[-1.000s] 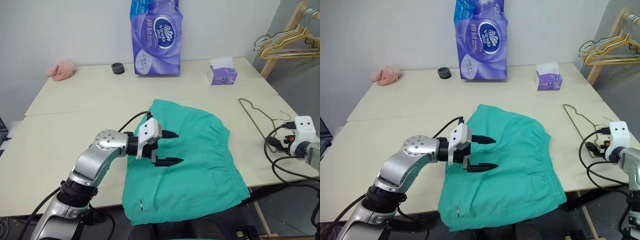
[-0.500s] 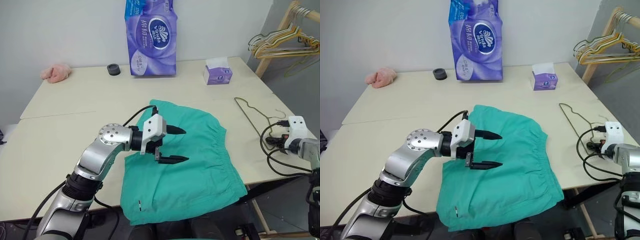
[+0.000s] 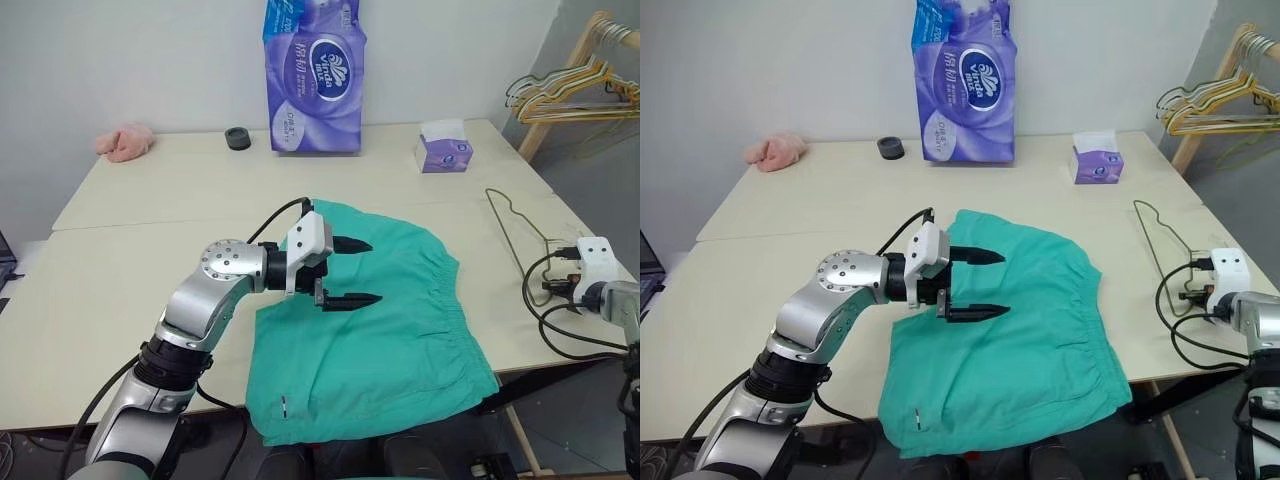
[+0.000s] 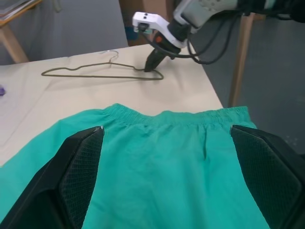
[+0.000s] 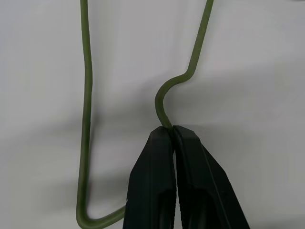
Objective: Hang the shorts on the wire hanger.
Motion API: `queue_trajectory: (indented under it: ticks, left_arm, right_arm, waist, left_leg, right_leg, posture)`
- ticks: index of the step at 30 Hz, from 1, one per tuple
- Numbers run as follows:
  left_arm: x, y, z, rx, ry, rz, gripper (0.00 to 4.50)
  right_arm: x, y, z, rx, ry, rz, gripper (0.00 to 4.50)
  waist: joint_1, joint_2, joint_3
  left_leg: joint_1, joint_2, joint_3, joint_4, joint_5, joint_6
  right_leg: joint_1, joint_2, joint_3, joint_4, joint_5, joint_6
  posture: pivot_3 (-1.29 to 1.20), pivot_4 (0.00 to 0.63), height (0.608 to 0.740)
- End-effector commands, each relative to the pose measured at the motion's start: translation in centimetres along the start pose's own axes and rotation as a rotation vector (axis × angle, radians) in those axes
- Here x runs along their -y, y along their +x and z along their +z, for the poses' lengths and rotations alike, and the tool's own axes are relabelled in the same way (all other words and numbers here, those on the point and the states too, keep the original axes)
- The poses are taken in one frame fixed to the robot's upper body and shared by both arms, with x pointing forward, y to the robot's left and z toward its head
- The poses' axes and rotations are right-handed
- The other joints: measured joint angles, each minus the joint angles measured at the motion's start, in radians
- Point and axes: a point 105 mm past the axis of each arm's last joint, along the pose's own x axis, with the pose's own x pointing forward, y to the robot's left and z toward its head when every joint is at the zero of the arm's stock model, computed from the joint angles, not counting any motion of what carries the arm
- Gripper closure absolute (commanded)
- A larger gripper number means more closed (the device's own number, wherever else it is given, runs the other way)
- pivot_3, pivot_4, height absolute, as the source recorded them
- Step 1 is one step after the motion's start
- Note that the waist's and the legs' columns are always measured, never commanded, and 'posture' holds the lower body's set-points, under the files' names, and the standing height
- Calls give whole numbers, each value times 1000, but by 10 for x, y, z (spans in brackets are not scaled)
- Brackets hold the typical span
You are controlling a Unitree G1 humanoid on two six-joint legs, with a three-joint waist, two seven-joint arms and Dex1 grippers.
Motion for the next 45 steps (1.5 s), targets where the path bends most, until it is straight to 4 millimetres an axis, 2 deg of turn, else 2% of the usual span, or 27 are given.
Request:
queue_trajectory:
  ticks: [1,4,8,11,13,15,18,20,23,29,33,36,40,43,45]
  left_arm:
    - [-22,-8,13,44,9,96,0]
    - [-51,-21,9,32,-51,204,0]
    - [-78,-37,15,34,-69,299,0]
    - [-92,-46,18,41,-109,335,0]
    - [-99,-57,18,49,-196,332,0]
    - [-98,-65,16,34,-250,277,0]
    - [-91,-71,11,-3,-288,208,0]
    - [-90,-72,1,-53,-299,198,0]
    - [-76,-69,-8,-104,-322,106,0]
    - [-70,-64,-25,-182,-310,83,0]
    - [-59,-60,-36,-232,-305,26,0]
    - [-59,-58,-38,-233,-310,21,0]
    - [-47,-54,-40,-245,-328,-54,0]
    - [-49,-54,-41,-235,-347,-42,547]
    - [-47,-54,-40,-233,-353,-59,1121]
  right_arm:
    - [0,-19,20,79,-159,-7,4472]
    - [-14,-44,45,192,-333,24,4472]
    - [-37,-67,57,255,-531,73,4472]
    - [-54,-77,62,303,-660,88,4472]
    - [-75,-84,67,371,-870,89,4472]
    - [-95,-88,68,446,-1027,113,4472]
    - [-117,-94,70,549,-1092,165,4472]
    - [-132,-97,73,616,-1156,187,4472]
    - [-148,-103,80,708,-1215,205,4472]
    - [-169,-112,91,828,-1300,217,4472]
    - [-178,-117,95,877,-1347,228,4472]
    - [-180,-118,96,890,-1375,230,4472]
    - [-187,-119,95,915,-1411,242,4472]
    - [-188,-119,95,925,-1427,242,4500]
    - [-189,-119,95,929,-1436,243,4500]
  waist:
    - [1,1,0]
    - [-1,3,1]
    - [-12,3,0]
    - [-16,3,0]
    - [-15,3,0]
    - [-18,3,0]
    - [-23,3,0]
    - [-18,3,0]
    - [-16,3,0]
    - [-17,3,1]
    - [-17,3,1]
    - [-17,3,1]
    - [-18,2,1]
    - [-18,2,1]
    - [-18,2,1]
  left_leg:
    - [-1,0,0,0,0,0]
    - [-3,0,0,3,0,0]
    - [-3,0,2,3,0,0]
    - [-3,1,2,3,0,0]
    - [-3,1,2,3,0,0]
    - [-3,1,2,3,0,0]
    - [-3,1,2,3,0,0]
    - [-3,1,2,3,0,0]
    - [-3,1,2,4,0,0]
    - [-3,0,2,4,0,0]
    - [-3,0,1,4,0,0]
    - [-3,0,1,4,0,0]
    - [-3,0,1,4,0,0]
    - [-3,0,1,4,0,0]
    - [-3,0,2,5,0,0]
  right_leg:
    - [-1,0,0,0,0,0]
    - [-3,0,0,2,0,1]
    - [-3,1,-1,2,-2,7]
    - [-3,1,-1,1,-2,8]
    - [-3,0,-1,1,-2,8]
    - [-4,0,-1,1,-2,8]
    - [-4,1,-1,1,-2,8]
    - [-4,0,-1,1,-2,8]
    - [-4,0,-1,1,-1,8]
    - [-4,0,-1,1,2,3]
    - [-4,0,-1,2,2,3]
    - [-4,0,-1,2,2,2]
    - [-4,0,-1,2,2,2]
    - [-4,0,-1,2,2,2]
    - [-4,0,-1,2,2,2]
  posture:
    - [-146,75,740]
    - [-150,74,740]
    - [-152,74,740]
    - [-158,73,740]
    - [-162,73,740]
    - [-168,74,740]
    - [-168,74,740]
    - [-168,74,740]
    - [-170,75,740]
    - [-172,76,740]
    - [-172,78,740]
    - [-174,78,740]
    - [-178,79,740]
    - [-178,79,740]
    - [-178,79,740]
